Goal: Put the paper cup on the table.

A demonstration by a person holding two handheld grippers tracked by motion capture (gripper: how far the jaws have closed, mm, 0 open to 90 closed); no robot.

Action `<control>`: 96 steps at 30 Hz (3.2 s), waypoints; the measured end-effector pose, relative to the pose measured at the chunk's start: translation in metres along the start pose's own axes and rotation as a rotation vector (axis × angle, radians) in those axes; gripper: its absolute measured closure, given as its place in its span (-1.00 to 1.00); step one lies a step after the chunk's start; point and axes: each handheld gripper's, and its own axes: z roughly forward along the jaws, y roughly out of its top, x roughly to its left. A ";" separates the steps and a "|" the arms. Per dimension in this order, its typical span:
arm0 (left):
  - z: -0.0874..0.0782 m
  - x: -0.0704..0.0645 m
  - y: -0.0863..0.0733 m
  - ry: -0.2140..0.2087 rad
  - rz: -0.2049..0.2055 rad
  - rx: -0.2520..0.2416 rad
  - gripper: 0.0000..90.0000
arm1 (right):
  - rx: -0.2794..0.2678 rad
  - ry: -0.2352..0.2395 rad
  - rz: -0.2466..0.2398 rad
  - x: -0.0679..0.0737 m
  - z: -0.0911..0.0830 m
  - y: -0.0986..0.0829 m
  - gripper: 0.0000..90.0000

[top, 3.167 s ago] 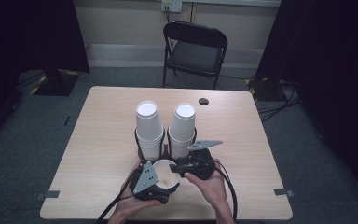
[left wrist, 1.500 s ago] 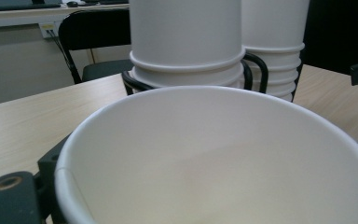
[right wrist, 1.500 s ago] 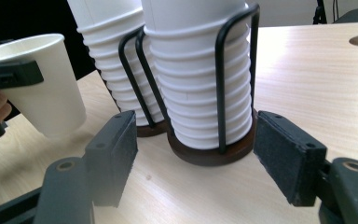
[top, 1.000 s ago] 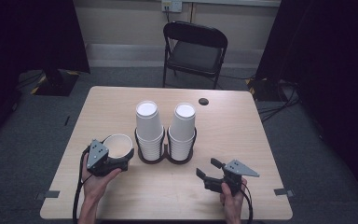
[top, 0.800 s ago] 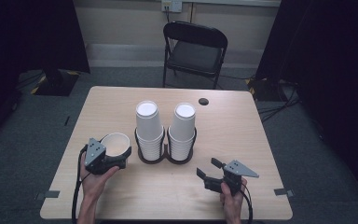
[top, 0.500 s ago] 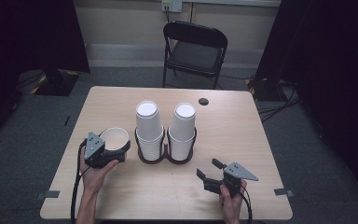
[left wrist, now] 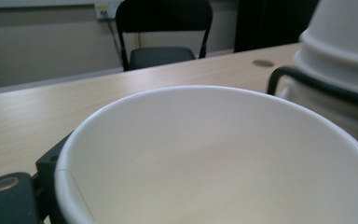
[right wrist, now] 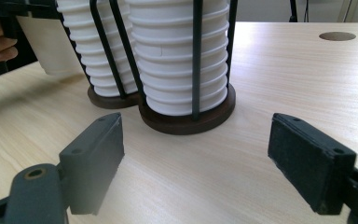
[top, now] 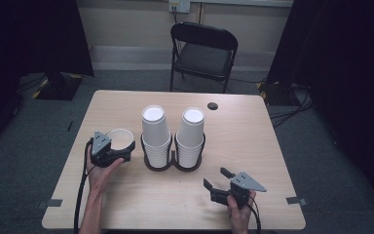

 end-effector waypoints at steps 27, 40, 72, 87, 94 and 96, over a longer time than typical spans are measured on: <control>0.017 0.006 -0.020 0.072 0.023 0.086 -0.74 | 0.005 0.021 0.006 -0.001 0.001 0.000 -0.60; 0.017 0.002 -0.031 0.107 0.017 0.197 -0.65 | 0.018 0.022 0.011 0.000 0.001 0.001 -0.59; -0.051 -0.023 -0.042 0.121 -0.074 0.099 -0.66 | 0.019 0.021 0.010 0.000 0.001 0.000 -0.59; -0.077 -0.057 -0.048 0.052 -0.083 -0.013 -0.65 | -0.004 0.021 0.010 0.000 -0.001 -0.001 -0.60; -0.075 -0.082 -0.055 0.034 -0.059 -0.027 -0.65 | -0.003 0.021 0.014 0.000 -0.001 -0.001 -0.60; -0.075 -0.084 -0.056 0.035 -0.049 -0.023 -0.65 | -0.003 0.020 0.013 0.000 -0.001 -0.001 -0.60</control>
